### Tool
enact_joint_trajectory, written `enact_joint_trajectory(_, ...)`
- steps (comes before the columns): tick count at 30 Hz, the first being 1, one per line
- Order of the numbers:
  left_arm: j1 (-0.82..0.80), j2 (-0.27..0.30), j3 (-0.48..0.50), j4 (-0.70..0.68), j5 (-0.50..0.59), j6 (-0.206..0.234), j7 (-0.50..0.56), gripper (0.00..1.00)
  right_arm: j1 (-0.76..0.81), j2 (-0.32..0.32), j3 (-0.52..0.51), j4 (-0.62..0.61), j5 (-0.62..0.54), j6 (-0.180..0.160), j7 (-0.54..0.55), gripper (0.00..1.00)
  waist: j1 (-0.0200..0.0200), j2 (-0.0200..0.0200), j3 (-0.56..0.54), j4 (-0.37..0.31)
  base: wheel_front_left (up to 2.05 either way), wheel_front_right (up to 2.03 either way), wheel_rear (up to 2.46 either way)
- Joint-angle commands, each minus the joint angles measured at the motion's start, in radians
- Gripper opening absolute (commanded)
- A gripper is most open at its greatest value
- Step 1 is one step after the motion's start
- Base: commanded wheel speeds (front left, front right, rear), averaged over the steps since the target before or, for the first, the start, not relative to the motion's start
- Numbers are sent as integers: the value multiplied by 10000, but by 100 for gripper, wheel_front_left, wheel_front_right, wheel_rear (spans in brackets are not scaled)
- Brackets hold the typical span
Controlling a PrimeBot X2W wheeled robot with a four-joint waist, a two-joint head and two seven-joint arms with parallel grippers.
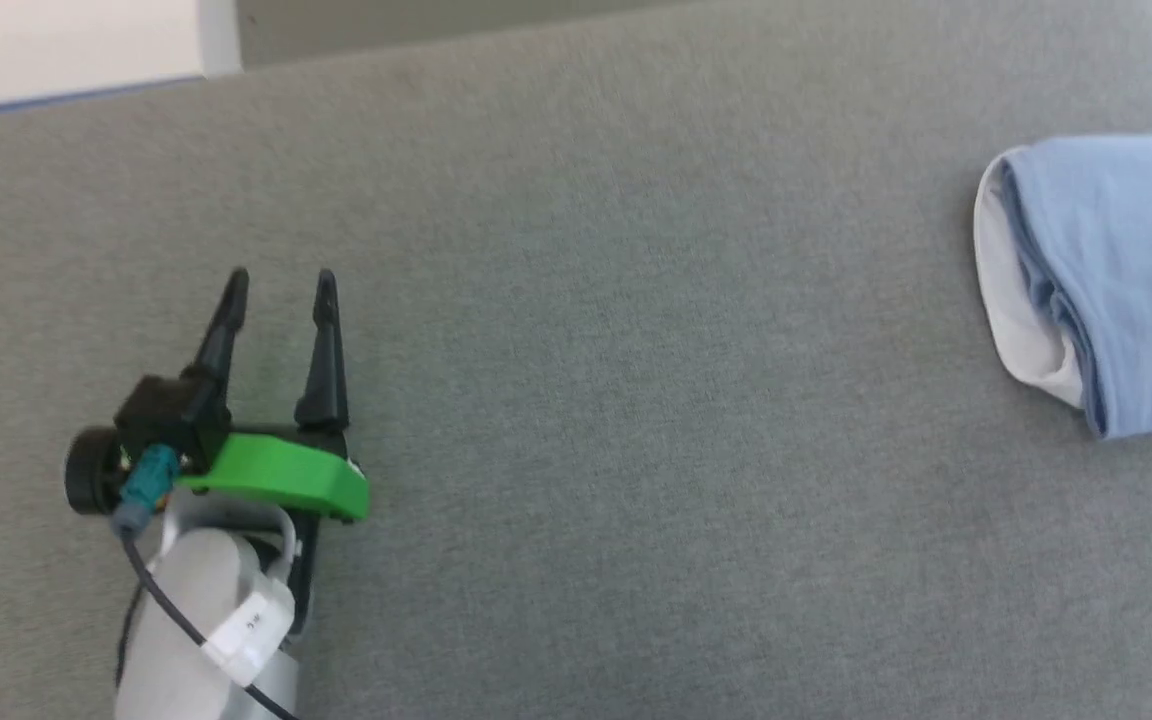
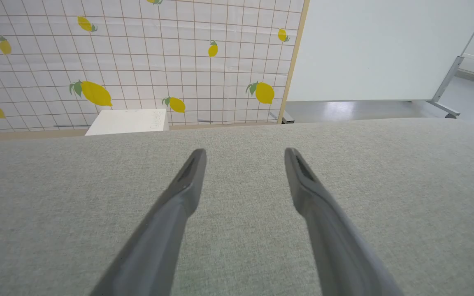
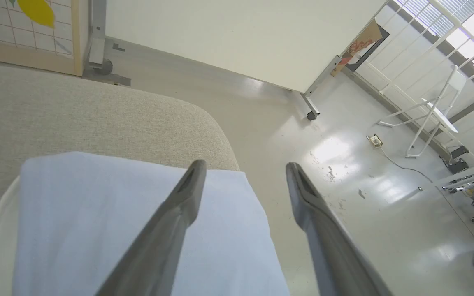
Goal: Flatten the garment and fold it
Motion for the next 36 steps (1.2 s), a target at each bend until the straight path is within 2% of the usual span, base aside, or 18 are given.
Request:
enact_joint_trajectory(1, 193, -92, -43, 110, -58, 50, -62, 100, 301, 175, 46, -166, 250, -21, -202, 100, -2, -1, -1133, 608, 0, 0, 0)
enact_joint_trajectory(8, 684, -386, -310, 627, -355, 127, -107, 100, 1872, 1055, 58, -1823, 1765, -21, -967, 100, -2, -1, -2279, 1379, 0, 0, 0)
enact_joint_trajectory(13, 940, -477, -426, 825, -480, 233, -118, 100, 3191, 1941, 258, -3393, 2343, -21, -1123, 100, -2, -1, -2725, 1881, 0, 0, 0)
enact_joint_trajectory(19, 1179, -548, -594, 904, -647, 268, -121, 100, 4663, 2646, 902, -4596, 3017, -21, -1283, 100, -2, -1, -3069, 2281, 0, 0, 0)
enact_joint_trajectory(28, 1408, -584, -810, 953, -644, 213, -123, 100, 6040, 2902, 2253, -5269, 3327, -21, -1614, 100, -2, -1, -3279, 2498, 0, 0, 0)
enact_joint_trajectory(36, 1673, -601, -935, 1049, -644, 175, -123, 100, 6636, 2939, 2441, -5104, 3427, -21, -1894, 100, -2, -1, -3378, 2491, 0, 0, 0)
